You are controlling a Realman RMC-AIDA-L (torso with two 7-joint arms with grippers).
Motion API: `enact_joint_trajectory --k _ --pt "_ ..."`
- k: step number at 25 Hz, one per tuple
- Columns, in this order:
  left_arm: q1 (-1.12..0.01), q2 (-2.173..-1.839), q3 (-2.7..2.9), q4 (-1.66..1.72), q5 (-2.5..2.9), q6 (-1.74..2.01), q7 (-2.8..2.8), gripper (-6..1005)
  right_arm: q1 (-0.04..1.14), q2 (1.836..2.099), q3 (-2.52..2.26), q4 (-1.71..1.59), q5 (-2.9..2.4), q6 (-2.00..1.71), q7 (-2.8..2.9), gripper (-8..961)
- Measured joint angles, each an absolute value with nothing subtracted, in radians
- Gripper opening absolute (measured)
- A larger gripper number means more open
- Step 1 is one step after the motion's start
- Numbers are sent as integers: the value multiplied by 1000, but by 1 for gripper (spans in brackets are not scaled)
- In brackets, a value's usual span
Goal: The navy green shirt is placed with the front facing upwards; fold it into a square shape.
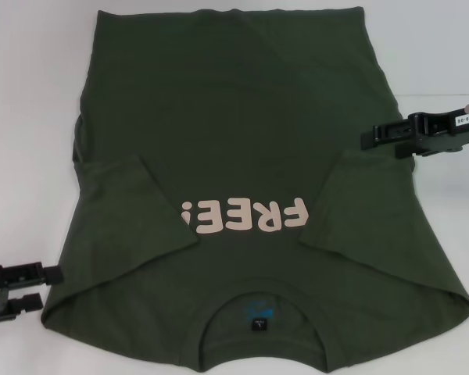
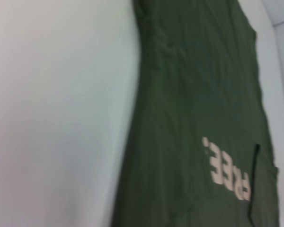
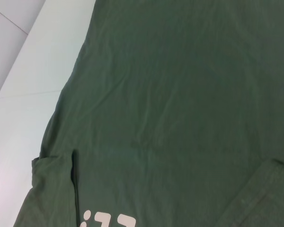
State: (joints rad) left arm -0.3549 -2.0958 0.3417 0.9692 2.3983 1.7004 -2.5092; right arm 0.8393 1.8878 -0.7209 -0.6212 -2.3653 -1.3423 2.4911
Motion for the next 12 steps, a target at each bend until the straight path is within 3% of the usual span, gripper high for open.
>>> enact_joint_trajectory --k 12 --pt "-354 -2103 341 906 2431 1610 -2533 720 829 1890 -716 -621 -2365 -1345 2492 914"
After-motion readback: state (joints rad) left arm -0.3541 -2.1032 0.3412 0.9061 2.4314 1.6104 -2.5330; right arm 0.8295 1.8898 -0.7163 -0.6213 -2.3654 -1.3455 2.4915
